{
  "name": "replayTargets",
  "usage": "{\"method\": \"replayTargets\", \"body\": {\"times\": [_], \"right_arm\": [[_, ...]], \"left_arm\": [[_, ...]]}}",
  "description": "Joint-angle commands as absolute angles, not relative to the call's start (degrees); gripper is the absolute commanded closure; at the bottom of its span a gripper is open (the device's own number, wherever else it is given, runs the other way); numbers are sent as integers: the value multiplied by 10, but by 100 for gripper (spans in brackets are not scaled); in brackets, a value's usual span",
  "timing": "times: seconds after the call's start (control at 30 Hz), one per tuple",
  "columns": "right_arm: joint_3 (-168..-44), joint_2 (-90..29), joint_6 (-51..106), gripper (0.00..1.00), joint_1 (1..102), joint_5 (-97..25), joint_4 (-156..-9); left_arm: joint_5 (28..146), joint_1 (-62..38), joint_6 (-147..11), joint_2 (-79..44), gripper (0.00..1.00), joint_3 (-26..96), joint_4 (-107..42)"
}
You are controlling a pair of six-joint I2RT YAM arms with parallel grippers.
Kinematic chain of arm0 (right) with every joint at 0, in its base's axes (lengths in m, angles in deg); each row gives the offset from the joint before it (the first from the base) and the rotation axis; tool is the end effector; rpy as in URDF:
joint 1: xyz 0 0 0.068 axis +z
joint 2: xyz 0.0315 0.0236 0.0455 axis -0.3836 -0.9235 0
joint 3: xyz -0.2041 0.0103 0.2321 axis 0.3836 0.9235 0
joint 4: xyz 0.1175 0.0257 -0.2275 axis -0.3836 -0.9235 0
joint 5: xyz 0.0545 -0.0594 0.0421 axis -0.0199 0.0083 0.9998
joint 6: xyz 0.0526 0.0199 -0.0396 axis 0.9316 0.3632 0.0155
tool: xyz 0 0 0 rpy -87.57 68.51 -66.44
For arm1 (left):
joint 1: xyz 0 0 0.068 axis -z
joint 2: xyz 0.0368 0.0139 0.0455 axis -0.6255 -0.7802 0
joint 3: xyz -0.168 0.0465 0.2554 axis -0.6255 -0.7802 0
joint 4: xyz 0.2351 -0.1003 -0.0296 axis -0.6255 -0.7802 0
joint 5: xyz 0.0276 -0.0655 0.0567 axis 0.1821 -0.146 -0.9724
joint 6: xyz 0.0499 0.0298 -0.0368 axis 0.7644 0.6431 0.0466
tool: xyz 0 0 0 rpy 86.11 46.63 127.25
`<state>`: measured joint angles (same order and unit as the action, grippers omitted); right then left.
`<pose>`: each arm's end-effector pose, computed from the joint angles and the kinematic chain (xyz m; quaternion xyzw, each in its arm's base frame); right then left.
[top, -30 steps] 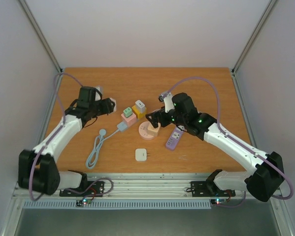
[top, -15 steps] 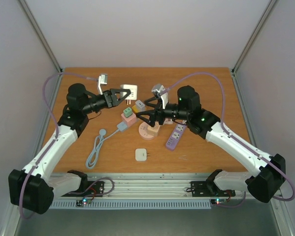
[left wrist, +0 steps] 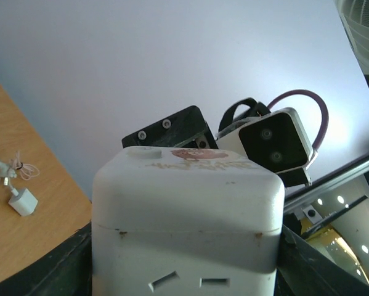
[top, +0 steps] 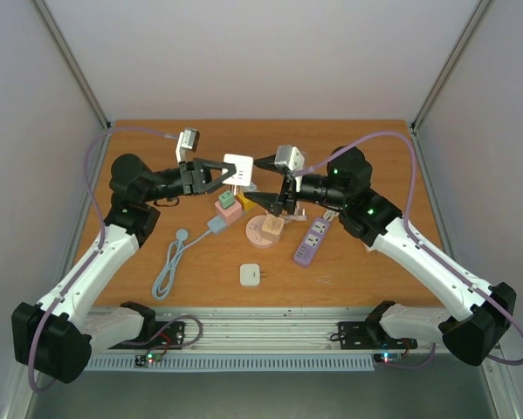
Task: Insert the plug
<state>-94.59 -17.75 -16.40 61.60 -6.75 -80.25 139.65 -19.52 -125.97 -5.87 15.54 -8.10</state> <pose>0.1884 0.1960 0.4330 -0.5946 0.4020 0.2408 0.6534 0.2029 -0.1222 0.4223 0.1434 0.6456 -0.6988 0.2727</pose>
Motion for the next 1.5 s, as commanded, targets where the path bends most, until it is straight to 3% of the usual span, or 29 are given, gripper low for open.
{"method": "replayTargets", "body": {"times": [0.0, 0.1, 0.27, 0.4, 0.73, 0.9, 1.0, 1.13, 1.3, 1.4, 1.47], "right_arm": [[-1004, -186, -273, 25, 622, -15, -872], [-1024, -193, -312, 27, 622, -22, -906], [-1053, -211, -361, 19, 622, -34, -960], [-1065, -221, -394, 18, 622, -38, -993], [-1071, -235, -430, 29, 624, -42, -989], [-1055, -229, -419, 19, 624, -44, -959], [-1043, -220, -411, 19, 624, -44, -938], [-1039, -216, -404, 27, 624, -42, -922], [-1038, -216, -405, 45, 624, -32, -927], [-1034, -210, -406, 54, 624, -35, -935], [-1024, -202, -407, 57, 623, -54, -937]], "left_arm": [[1449, -184, -1282, -44, 48, 168, -24], [1454, -183, -1285, -43, 48, 171, -24], [1455, -181, -1289, -44, 48, 170, -23], [1453, -179, -1295, -45, 48, 168, -12], [1458, -171, -1319, -63, 47, 184, -18], [1452, -171, -1307, -65, 47, 183, -34], [1449, -170, -1303, -68, 48, 180, -36], [1449, -168, -1305, -69, 47, 176, -38], [1450, -168, -1303, -70, 44, 175, -56], [1443, -168, -1271, -66, 33, 184, -120], [1411, -168, -1192, -54, 21, 205, -243]]}}
